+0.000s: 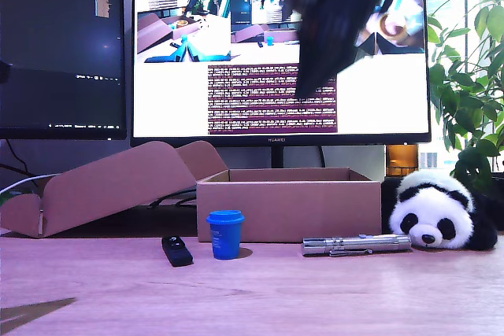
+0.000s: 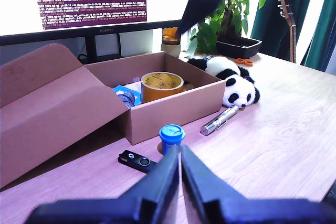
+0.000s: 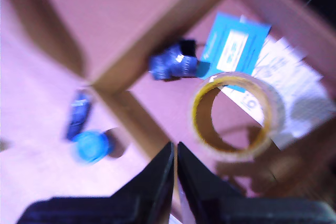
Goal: Pick up the tape roll and place it inside the cardboard box
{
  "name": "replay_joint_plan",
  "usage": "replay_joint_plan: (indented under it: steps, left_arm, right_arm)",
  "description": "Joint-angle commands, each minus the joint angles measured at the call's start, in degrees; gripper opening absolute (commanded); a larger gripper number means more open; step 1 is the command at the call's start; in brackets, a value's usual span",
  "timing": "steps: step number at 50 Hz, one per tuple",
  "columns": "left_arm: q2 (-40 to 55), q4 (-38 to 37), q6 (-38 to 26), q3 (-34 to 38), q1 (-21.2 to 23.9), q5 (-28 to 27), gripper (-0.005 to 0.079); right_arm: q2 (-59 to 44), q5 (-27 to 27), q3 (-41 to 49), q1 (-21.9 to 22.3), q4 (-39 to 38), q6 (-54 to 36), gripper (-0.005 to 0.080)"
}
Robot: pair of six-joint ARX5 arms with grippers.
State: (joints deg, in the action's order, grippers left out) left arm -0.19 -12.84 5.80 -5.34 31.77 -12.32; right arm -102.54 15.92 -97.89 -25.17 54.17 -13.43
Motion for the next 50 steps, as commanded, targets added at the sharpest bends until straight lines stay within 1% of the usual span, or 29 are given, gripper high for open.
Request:
replay_joint_plan:
  steps: [1, 5, 9, 11, 13, 19, 24, 27, 28, 29, 30, 31, 32, 35, 43, 50]
  left_arm:
    - [-0.5, 0.5, -0.2, 1.3, 0.1, 0.0, -0.0021]
    - [-0.5, 0.4, -0.2, 1.3, 0.1, 0.0, -0.0021]
    - [-0.5, -0.1, -0.3, 1.3, 0.1, 0.0, -0.0021]
    - [-0.5, -0.7, -0.3, 1.3, 0.1, 0.3, -0.0021]
    - [-0.5, -1.3, -0.3, 1.3, 0.1, 0.9, -0.0021]
    - [-0.5, -3.4, -0.3, 1.3, 0.1, 2.1, -0.0021]
    - [-0.5, -3.2, -0.3, 1.3, 0.1, 3.1, -0.0021]
    - [-0.5, -2.6, -0.3, 1.3, 0.0, 5.8, -0.0021]
    - [-0.5, -2.6, -0.3, 1.3, 0.0, 5.8, -0.0021]
    - [-0.5, -2.6, -0.4, 1.3, -0.1, 9.3, -0.0021]
    - [-0.5, -2.6, -0.6, 1.3, -0.2, 10.7, -0.0022]
    - [-0.5, -2.6, -0.6, 1.4, -0.4, 10.7, -0.0021]
    - [-0.5, -2.6, -1.0, 1.4, -0.6, 13.8, -0.0021]
    - [-0.5, -2.1, -1.4, 1.4, -1.5, 16.0, -0.0021]
    - [-0.5, -0.5, -2.1, 2.7, -4.8, 16.2, -0.0021]
    - [-0.5, -0.3, 0.0, 4.3, -9.0, 15.6, -0.0021]
  right_arm:
    - [-0.1, 0.1, -0.5, -0.2, -1.2, 0.2, -0.001]
    - [0.6, 0.1, -0.5, -0.3, -2.6, 2.2, -0.001]
    - [0.7, -0.2, -0.5, -0.3, -4.5, 7.7, -0.001]
    - [0.7, -0.5, -0.5, -0.3, -5.2, 8.1, -0.001]
    - [0.7, -1.8, -0.4, -0.3, -6.2, 8.3, -0.001]
    - [1.3, -8.8, -0.3, -0.3, -8.5, 8.9, -0.001]
    - [2.8, -10.1, 1.8, -0.3, -10.0, 8.8, -0.001]
    - [4.4, -10.6, 5.0, -0.2, -11.6, 8.6, -0.001]
    - [5.0, -10.6, 6.1, -0.1, -12.4, 8.4, -0.001]
    - [5.8, -10.7, 7.8, 0.0, -13.3, 8.3, -0.001]
    - [6.8, -10.7, 9.4, 0.1, -14.2, 8.3, -0.001]
    - [7.8, -10.6, 11.2, 0.2, -15.2, 8.3, -0.001]
    - [8.6, -10.6, 12.9, 0.3, -16.5, 8.3, -0.001]
    - [12.0, -10.6, 18.9, 0.7, -19.9, 8.3, -0.001]
    - [20.1, -10.6, 31.5, 2.0, -28.0, 8.3, -0.001]
    - [25.9, -10.5, 38.1, 3.9, -31.7, 8.2, -0.001]
